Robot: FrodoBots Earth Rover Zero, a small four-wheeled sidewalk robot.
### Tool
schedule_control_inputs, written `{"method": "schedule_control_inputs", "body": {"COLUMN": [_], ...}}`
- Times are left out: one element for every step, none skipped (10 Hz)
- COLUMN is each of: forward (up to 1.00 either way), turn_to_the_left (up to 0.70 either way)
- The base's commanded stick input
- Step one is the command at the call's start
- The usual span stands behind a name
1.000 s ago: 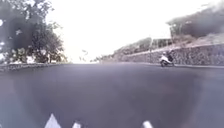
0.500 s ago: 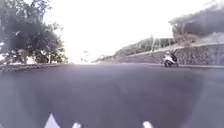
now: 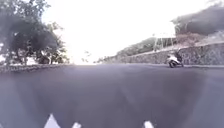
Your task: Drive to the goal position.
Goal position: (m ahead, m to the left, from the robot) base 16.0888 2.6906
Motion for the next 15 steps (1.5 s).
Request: {"method": "schedule_control_inputs", "body": {"forward": [0.85,0.85,0.85,0.85,0.85,0.85,0.85,0.85,0.85,0.85,0.85,0.85,0.85,0.85,0.85], "turn_to_the_left": [0.00,0.00,0.00,0.00,0.00,0.00,0.00,0.00,0.00,0.00,0.00,0.00,0.00,0.00,0.00]}}
